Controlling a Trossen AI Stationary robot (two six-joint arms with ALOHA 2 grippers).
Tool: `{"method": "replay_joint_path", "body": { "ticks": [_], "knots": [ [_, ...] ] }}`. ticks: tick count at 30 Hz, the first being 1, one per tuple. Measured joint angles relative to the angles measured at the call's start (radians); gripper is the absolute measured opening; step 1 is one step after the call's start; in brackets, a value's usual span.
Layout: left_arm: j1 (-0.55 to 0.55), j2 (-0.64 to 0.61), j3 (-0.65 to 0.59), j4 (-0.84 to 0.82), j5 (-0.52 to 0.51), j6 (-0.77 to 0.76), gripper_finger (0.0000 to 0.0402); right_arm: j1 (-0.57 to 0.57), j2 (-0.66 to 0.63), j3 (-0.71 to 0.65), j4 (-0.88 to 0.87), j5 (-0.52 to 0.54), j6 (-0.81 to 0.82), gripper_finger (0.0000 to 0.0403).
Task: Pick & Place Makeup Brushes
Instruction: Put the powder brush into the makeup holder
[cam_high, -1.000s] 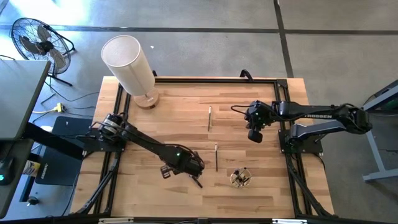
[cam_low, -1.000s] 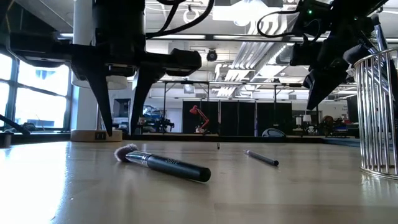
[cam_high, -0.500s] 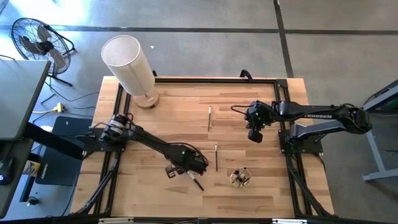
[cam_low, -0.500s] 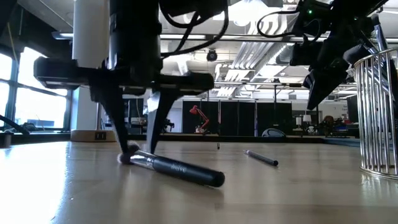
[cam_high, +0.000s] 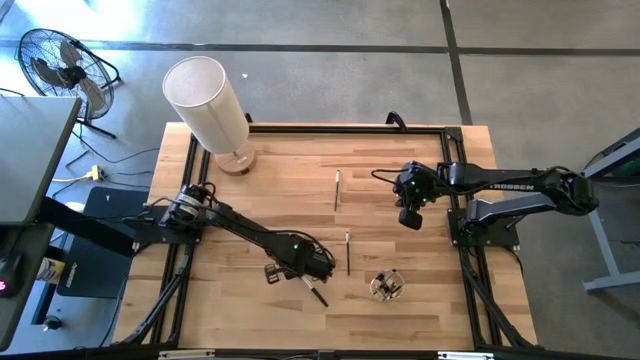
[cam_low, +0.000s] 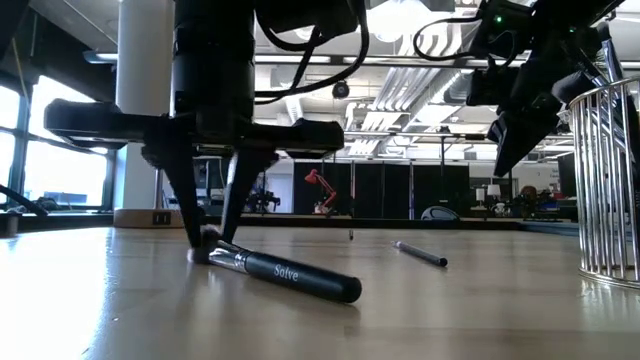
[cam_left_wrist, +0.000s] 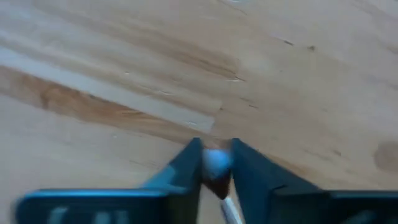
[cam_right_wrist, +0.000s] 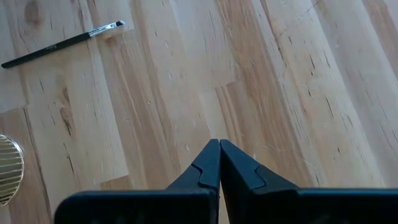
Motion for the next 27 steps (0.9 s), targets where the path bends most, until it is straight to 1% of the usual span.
{"method": "replay_joint_path", "body": {
  "ticks": [2,3,7,9,10,13,15,17,19,21,24,27],
  "knots": [
    [0.004,0.001,-0.001,0.023,0.001,0.083,0.0022,0.0,0.0,0.0,0.0,0.001,0.0,0.0002],
    [0.008,0.001,-0.002,0.033,-0.001,0.118,0.0013,0.0,0.0,0.0,0.0,0.005,0.001,0.0004],
    [0.03,0.003,0.001,0.045,0.009,0.314,0.0005,0.0,0.0,0.0,0.0,0.009,0.001,0.0009],
    [0.047,0.006,0.029,0.006,0.011,0.41,0.0005,0.0,0.0,0.0,0.0,0.009,0.001,0.0009],
    [0.055,0.01,0.047,-0.017,-0.005,0.461,0.0004,0.0,0.0,0.0,0.0,0.01,0.001,0.0009],
    [0.093,-0.002,0.117,-0.101,-0.181,0.624,0.0003,0.0,0.0,0.0,0.005,0.011,0.001,0.0008],
    [0.12,-0.012,0.184,-0.122,-0.312,0.729,0.0002,0.0,0.0,0.0,0.015,0.011,0.001,0.0009],
    [0.14,-0.014,0.257,-0.185,-0.409,0.823,0.0002,0.0,0.0,0.0,0.03,0.011,0.001,0.0011],
    [0.156,-0.021,0.335,-0.237,-0.499,0.985,0.0001,0.0,0.0,0.0,0.057,0.009,0.001,0.0013],
    [0.17,-0.03,0.417,-0.222,-0.595,1.147,0.0001,0.0,0.0,0.0,0.092,-0.004,0.003,0.0016],
    [0.181,-0.037,0.5,-0.242,-0.745,1.331,0.0001,0.0,-0.01,0.0,0.162,-0.073,0.002,0.0022],
    [0.185,-0.058,0.55,-0.25,-0.838,1.461,0.0001,0.0,-0.039,0.0,0.28,-0.152,0.034,0.0035]
  ]
}}
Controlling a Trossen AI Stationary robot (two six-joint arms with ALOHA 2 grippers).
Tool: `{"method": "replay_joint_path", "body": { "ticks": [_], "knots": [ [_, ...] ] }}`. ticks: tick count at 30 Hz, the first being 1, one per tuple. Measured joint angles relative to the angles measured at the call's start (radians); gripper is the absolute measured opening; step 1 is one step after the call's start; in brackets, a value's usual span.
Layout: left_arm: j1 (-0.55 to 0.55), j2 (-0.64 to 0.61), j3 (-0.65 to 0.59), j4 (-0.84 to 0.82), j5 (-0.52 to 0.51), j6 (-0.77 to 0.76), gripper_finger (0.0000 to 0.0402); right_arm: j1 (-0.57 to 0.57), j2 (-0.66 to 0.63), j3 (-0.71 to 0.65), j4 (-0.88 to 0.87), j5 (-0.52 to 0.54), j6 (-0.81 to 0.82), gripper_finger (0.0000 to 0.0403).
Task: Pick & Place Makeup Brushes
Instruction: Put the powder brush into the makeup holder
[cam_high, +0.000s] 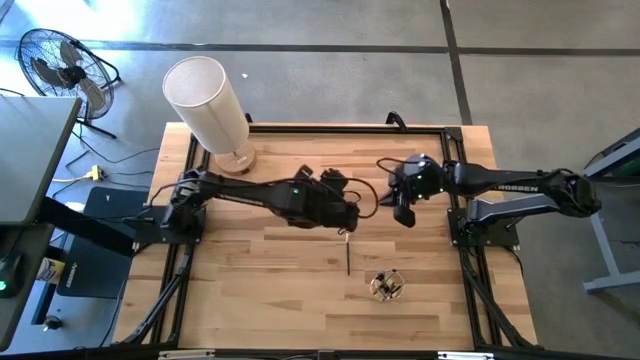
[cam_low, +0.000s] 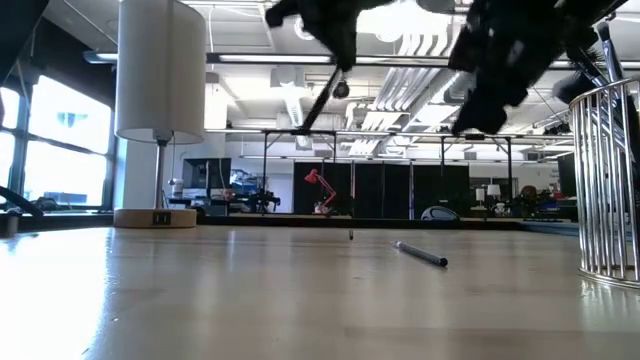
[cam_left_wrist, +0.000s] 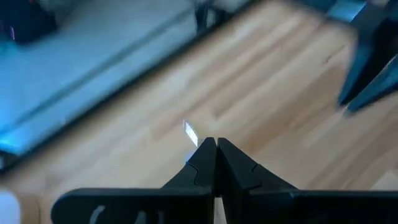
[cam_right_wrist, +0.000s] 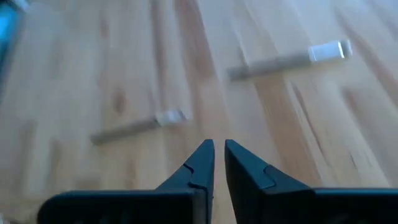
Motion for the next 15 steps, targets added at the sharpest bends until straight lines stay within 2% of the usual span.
{"method": "replay_joint_path", "body": {
  "ticks": [3,8,12,15],
  "knots": [
    [0.005,-0.056,-0.001,-0.051,-0.025,0.053,0.0,0.001,-0.041,0.0,0.132,-0.035,0.021,0.0054],
    [0.02,-0.107,-0.002,0.028,-0.034,0.163,0.0,0.019,-0.085,0.001,0.395,-0.056,0.044,0.0091],
    [0.029,-0.126,0.006,0.224,0.016,0.318,0.0,0.064,-0.071,0.001,0.536,-0.053,0.043,0.0117],
    [0.033,-0.126,0.001,0.331,0.079,0.426,0.0,0.092,-0.054,0.001,0.573,-0.022,0.044,0.0129]
  ]
}}
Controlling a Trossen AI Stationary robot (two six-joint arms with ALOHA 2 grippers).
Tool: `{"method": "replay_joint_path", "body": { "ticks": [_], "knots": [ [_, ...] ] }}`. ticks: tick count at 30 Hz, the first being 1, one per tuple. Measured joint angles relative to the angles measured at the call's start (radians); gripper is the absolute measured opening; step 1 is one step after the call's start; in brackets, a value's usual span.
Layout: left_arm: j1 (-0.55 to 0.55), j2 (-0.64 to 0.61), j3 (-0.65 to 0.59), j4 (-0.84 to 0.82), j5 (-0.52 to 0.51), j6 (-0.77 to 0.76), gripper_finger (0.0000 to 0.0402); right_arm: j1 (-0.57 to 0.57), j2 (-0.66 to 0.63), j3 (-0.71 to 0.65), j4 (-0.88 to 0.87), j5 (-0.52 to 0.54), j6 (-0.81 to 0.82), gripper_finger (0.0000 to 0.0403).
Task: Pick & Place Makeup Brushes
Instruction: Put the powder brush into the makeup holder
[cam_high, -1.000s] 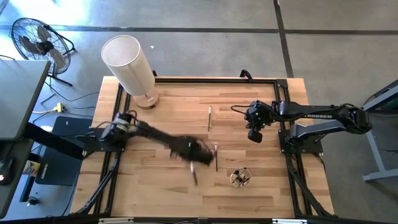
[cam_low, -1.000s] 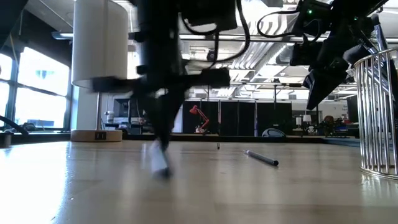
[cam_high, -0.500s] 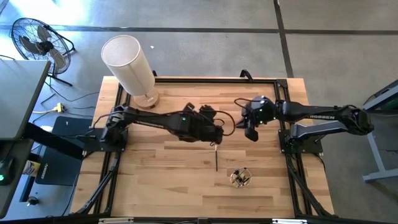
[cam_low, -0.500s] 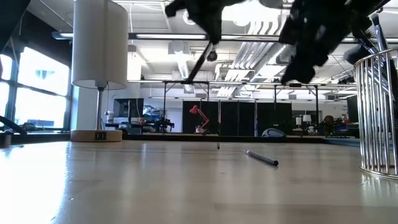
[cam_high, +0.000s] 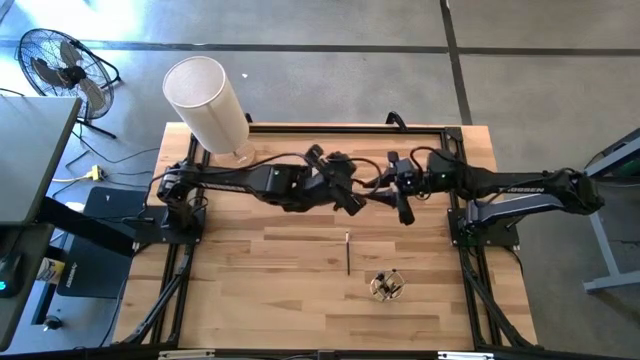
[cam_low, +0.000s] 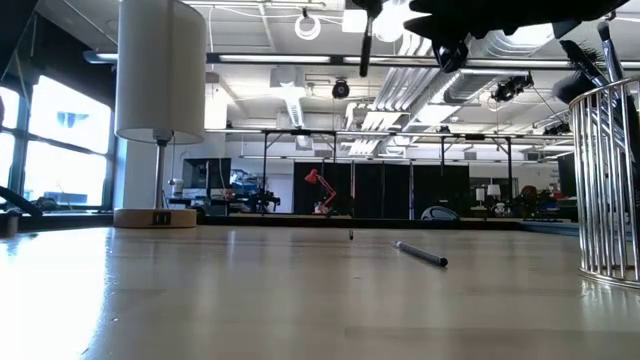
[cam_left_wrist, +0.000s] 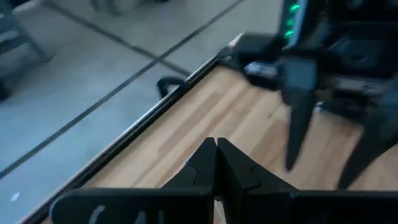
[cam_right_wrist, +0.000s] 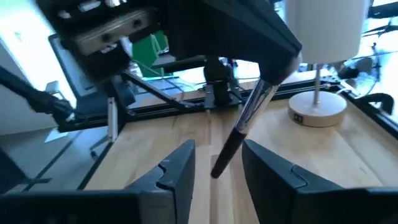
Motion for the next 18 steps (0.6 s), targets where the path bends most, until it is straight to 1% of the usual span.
{"method": "replay_joint_path", "body": {
  "ticks": [3,10,15,18],
  "knots": [
    [0.0,-0.004,0.003,0.105,0.038,0.08,0.0,0.017,0.0,0.0,0.008,0.041,0.001,0.0134],
    [-0.002,-0.003,0.002,0.272,0.136,0.198,0.0,0.047,0.0,0.0,0.044,0.036,0.026,0.0134],
    [-0.001,-0.003,0.002,0.328,0.177,0.229,0.0,0.068,0.0,0.0,0.087,0.036,0.045,0.0132],
    [-0.002,-0.003,0.002,0.34,0.195,0.229,0.0,0.069,0.0,0.0,0.098,0.036,0.057,0.0117]
  ]
}}
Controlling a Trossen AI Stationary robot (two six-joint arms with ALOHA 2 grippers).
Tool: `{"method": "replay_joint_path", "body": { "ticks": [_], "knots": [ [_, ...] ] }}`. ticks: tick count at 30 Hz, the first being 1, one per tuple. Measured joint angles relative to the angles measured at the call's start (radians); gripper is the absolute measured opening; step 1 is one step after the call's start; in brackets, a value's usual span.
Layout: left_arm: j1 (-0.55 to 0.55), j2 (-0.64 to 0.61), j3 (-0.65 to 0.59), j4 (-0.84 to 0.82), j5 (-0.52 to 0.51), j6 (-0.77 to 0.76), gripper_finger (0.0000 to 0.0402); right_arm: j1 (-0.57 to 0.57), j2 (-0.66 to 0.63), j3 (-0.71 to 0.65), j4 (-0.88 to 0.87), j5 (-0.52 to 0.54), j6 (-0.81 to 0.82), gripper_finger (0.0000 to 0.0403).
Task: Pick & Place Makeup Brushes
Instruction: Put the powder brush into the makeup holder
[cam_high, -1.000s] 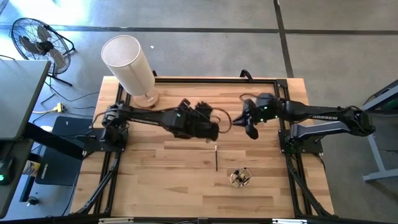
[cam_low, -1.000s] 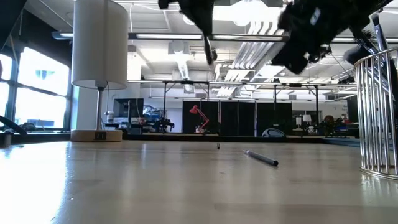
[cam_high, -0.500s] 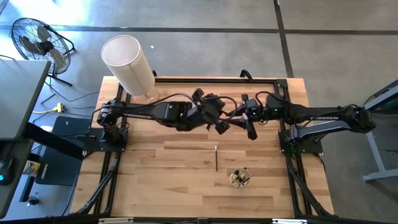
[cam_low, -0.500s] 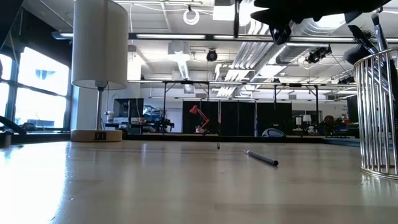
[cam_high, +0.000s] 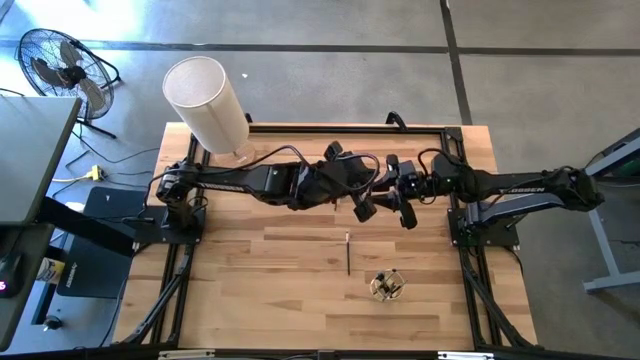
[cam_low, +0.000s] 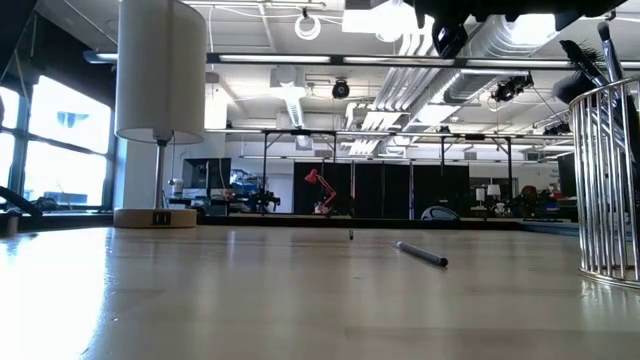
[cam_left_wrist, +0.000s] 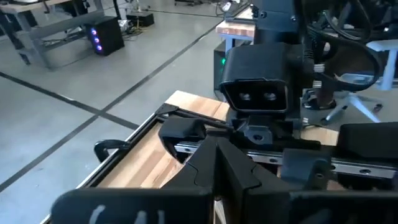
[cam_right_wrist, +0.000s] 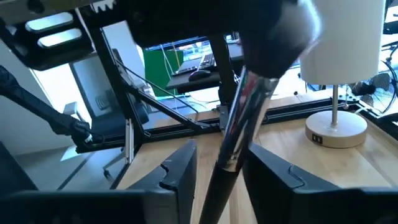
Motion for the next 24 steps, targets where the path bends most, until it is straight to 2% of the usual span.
{"method": "replay_joint_path", "body": {
  "ticks": [7,13,19,24],
  "knots": [
    [0.0,0.0,0.0,0.036,0.055,0.0,0.0,0.0,0.0,0.0,0.016,-0.014,-0.012,0.0041],
    [0.0,0.0,0.0,0.02,0.077,0.032,0.0015,0.0,0.0,0.0,-0.026,-0.023,-0.014,0.004],
    [0.0,0.011,0.0,0.007,0.073,0.05,0.0076,0.006,-0.036,0.0,-0.178,-0.016,-0.012,0.004],
    [0.0,0.011,0.0,-0.014,0.06,0.082,0.0116,0.055,-0.124,0.0,-0.331,0.055,-0.005,0.004]
  ]
}}
